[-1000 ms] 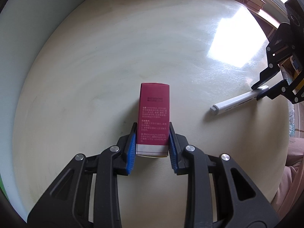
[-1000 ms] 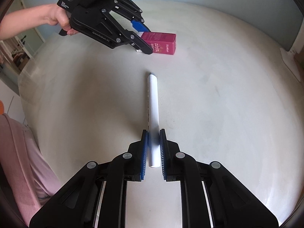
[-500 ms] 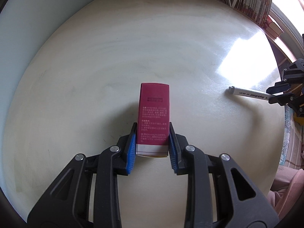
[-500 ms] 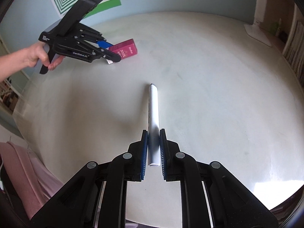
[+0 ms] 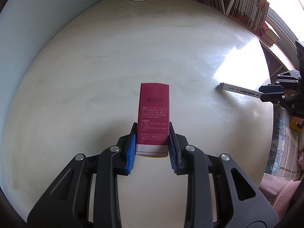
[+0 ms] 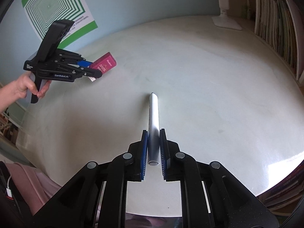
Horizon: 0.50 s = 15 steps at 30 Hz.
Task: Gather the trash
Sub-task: 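Lift and carry the eraser and marker over the teal wastebasket with both tools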
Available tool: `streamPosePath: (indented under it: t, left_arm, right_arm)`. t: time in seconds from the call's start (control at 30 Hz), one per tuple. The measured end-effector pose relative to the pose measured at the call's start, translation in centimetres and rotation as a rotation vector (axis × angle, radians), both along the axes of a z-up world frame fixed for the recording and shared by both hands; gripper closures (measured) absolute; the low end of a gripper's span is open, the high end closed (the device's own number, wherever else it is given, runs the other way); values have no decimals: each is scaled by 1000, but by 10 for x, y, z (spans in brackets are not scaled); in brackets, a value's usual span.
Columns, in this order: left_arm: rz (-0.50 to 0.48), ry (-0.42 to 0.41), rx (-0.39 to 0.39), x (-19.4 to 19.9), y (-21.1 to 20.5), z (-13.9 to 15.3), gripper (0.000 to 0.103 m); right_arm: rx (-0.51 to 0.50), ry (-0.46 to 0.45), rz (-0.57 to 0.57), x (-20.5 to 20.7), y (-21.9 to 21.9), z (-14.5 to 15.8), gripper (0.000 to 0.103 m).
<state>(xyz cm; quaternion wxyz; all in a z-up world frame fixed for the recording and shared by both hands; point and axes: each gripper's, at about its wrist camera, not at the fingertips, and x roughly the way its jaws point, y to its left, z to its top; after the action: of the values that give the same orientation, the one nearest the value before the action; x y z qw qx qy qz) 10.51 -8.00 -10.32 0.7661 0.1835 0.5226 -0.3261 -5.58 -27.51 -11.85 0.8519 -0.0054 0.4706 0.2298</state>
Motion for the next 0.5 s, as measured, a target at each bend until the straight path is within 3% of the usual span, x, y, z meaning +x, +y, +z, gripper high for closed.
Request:
streamPosePath:
  t: [0.5]
  left_arm:
    - [-51,14,57,-22,5,-22,76]
  right_arm:
    - [-108,36,-36,-11,-8,-16,89]
